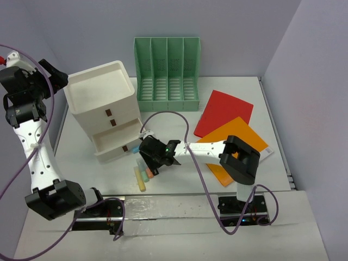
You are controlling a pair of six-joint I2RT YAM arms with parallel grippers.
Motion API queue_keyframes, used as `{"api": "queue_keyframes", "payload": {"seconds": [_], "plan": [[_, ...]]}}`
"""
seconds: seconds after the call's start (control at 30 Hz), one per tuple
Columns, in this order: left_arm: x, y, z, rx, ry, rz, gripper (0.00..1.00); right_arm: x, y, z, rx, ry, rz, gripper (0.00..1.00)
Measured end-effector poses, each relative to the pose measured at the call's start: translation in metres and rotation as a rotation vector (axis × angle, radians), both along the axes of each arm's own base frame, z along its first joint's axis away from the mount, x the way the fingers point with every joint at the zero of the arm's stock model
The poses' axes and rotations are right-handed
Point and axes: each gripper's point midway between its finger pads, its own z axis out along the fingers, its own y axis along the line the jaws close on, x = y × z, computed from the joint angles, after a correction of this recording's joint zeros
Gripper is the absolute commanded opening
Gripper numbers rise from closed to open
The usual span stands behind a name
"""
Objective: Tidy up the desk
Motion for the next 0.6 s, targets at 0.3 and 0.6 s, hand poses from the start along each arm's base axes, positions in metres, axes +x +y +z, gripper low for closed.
{"api": "queue_keyframes", "payload": {"seconds": [0.3,0.6], "plan": [[-0.012,0.0,-0.012,0.052,0.023,0.003,0.99,0.013,0.008,-0.004,0.005,0.03,0.008,0.61],[-0.013,0.003,-0.013,0.072,0.028,0.012,0.99,0.016,0.012,-0.027,-0.071,0.065,0.016,0.59]]}}
